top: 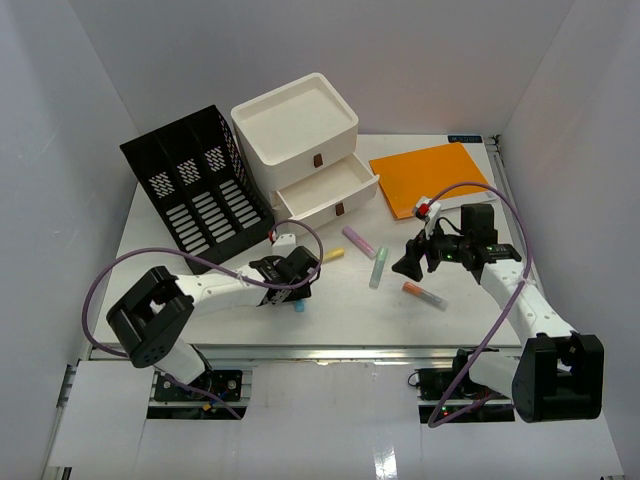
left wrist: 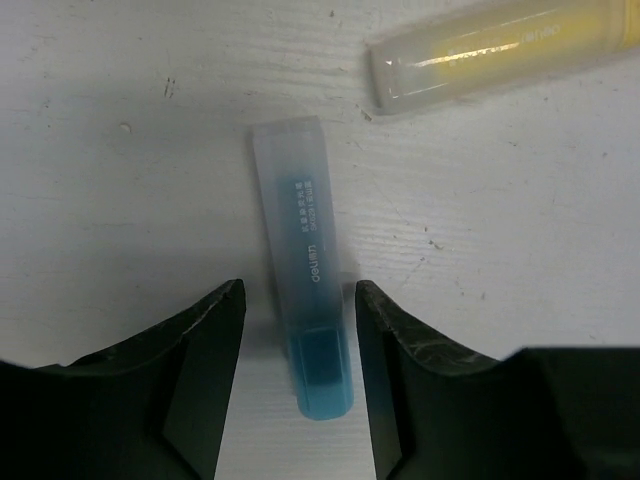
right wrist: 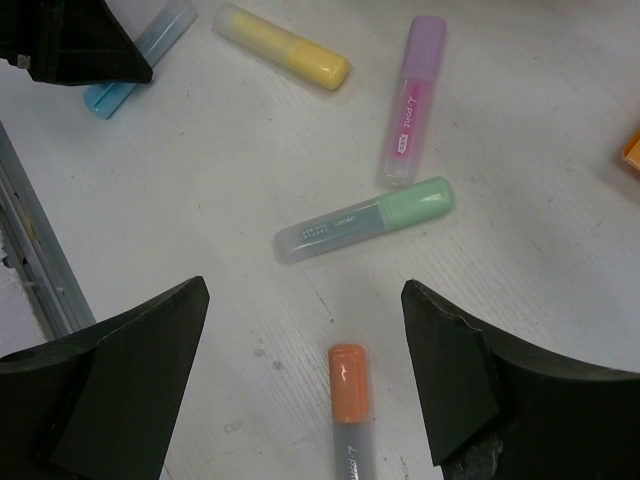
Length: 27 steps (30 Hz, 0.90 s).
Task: Organize the desk
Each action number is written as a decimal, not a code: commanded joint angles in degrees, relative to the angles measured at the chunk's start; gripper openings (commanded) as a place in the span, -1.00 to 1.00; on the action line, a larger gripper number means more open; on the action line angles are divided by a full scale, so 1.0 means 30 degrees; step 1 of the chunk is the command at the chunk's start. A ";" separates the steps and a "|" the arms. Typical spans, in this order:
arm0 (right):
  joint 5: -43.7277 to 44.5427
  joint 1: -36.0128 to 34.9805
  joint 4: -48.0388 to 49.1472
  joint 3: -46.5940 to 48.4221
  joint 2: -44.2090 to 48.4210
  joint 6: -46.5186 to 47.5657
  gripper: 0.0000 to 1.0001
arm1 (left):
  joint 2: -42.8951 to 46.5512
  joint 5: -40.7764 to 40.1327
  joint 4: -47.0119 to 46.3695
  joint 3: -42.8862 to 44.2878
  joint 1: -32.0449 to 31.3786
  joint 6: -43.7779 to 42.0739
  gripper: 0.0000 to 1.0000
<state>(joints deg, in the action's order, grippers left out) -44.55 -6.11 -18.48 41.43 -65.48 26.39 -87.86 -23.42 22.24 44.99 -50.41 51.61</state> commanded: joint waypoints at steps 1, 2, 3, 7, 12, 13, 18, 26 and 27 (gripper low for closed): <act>-0.0708 0.0042 0.0448 0.0102 0.0498 0.0256 0.69 | -0.0998 0.0075 0.0171 0.0091 0.0047 0.0288 -0.07; -0.0735 0.0058 0.0435 0.0106 0.0527 0.0256 0.69 | -0.1101 0.0073 0.0244 0.0106 0.0033 0.0232 -0.25; -0.0764 0.0072 0.0420 0.0106 0.0556 0.0256 0.69 | -0.1203 0.0073 0.0317 0.0121 0.0018 0.0174 -0.43; -0.0974 0.0194 0.0390 0.0077 0.0748 0.0256 0.69 | -0.1017 0.0021 0.1018 0.0097 0.0006 -0.0068 -0.90; -0.0983 0.0301 0.0338 0.0077 0.1024 0.0336 0.69 | 0.1513 -0.0305 0.2240 0.0241 -0.0557 -0.1079 -1.00; -0.0997 0.0329 0.0310 0.0077 0.1095 0.0365 0.69 | 0.2181 -0.0192 0.2299 0.0355 -0.0727 -0.1871 -1.00; -0.1207 0.0513 0.0273 0.0077 0.1431 0.0461 0.69 | 0.7178 0.5365 0.0709 0.1331 -0.0950 -0.9767 -1.00; -0.1339 0.0705 0.0272 0.0002 0.1570 0.0564 0.69 | 0.7017 0.6196 0.0403 0.6511 0.0250 -1.9295 -1.00; -0.1351 0.0717 0.0272 -0.0010 0.1583 0.0577 0.69 | 0.6394 0.6768 0.0192 0.7272 0.0933 -2.0185 -1.00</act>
<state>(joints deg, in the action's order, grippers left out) -46.92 -4.45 -18.26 41.43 -61.98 27.44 -62.51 -9.63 24.52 59.14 -52.87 10.32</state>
